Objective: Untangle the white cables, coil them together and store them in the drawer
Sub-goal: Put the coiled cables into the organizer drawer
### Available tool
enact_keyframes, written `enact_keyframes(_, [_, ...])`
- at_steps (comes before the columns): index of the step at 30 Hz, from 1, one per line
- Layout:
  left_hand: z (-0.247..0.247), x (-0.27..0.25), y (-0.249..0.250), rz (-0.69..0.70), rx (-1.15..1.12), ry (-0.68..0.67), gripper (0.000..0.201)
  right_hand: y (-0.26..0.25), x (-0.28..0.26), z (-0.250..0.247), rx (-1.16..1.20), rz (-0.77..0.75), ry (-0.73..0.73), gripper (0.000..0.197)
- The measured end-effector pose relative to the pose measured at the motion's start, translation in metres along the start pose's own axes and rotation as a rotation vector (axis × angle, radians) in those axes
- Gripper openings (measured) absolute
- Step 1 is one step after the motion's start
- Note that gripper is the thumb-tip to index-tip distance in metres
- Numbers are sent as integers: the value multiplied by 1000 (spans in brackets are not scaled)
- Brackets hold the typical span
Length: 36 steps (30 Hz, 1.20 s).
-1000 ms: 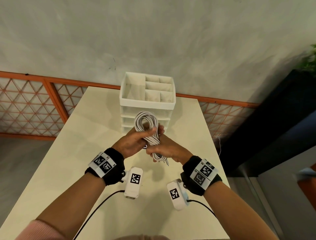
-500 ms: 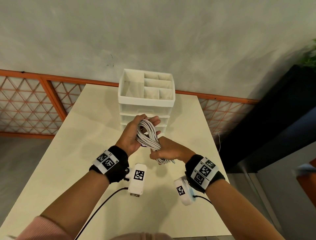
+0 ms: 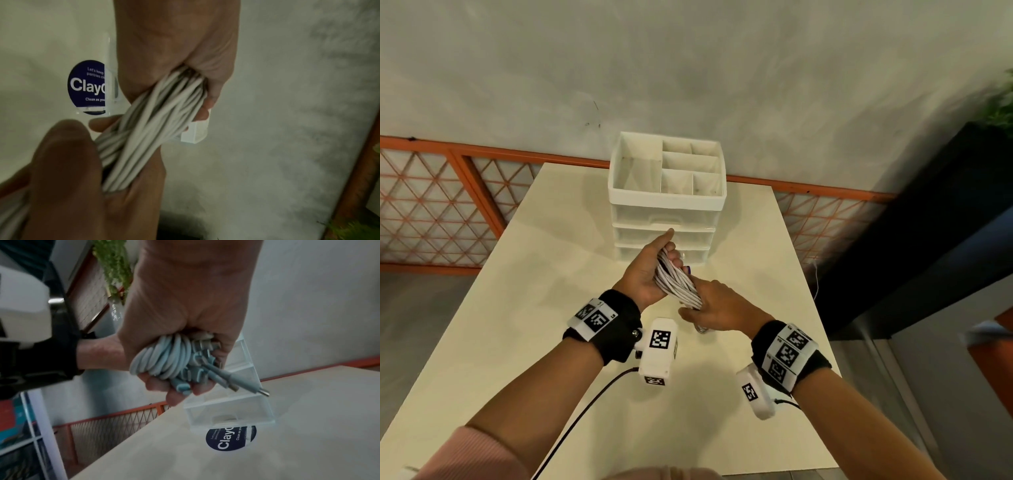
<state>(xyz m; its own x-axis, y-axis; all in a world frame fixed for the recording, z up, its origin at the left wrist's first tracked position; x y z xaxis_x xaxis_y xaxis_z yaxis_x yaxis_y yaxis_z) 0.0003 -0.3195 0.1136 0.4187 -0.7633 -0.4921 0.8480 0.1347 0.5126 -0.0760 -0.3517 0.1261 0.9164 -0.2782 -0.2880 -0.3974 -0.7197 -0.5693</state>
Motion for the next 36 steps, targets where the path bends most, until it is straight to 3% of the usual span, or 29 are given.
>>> enact_keyframes(4, [9,4,2,2,8,-7,51,7,1,-5,138,0,20,14])
enact_keyframes(8, [4,18,5,57,48,59,50,3,1,-6,89,-21,78,6])
enact_keyframes(13, [-10,36,-7,-9,41,134,46,8,10,-1,-386,-30,106,41])
enact_keyframes(19, [-20,57,-14,-56,-26,167,51,21,22,0,-257,4,102,46])
enact_keyframes(24, [-34,76,-21,-75,-10,210,43,34,33,8,-384,28,26,49])
enact_keyframes(28, [-27,90,-27,-97,5,85,35,56,41,6,-65,118,-19,23])
enact_keyframes(30, [-27,97,-23,-79,19,43,38,67,46,2,90,134,-5,23])
enact_keyframes(32, [-32,103,-14,-29,47,62,42,80,48,-2,181,164,9,23])
enact_keyframes(36, [-54,115,10,145,0,190,46,101,48,-3,293,212,17,5])
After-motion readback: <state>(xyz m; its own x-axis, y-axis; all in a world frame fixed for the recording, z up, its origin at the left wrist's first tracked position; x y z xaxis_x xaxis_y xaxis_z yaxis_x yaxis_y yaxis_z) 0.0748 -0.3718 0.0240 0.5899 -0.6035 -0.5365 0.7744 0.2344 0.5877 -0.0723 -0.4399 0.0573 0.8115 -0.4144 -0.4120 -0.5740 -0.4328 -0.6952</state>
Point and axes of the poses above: each hand's wrist, its own x-axis towards the middle knuckle, its own z-axis out of the palm, y = z × x, the point moved 9 cm from there along x, towards the middle knuckle, and after that the axes turned 2 degrees about z, right-handed, at the moved point
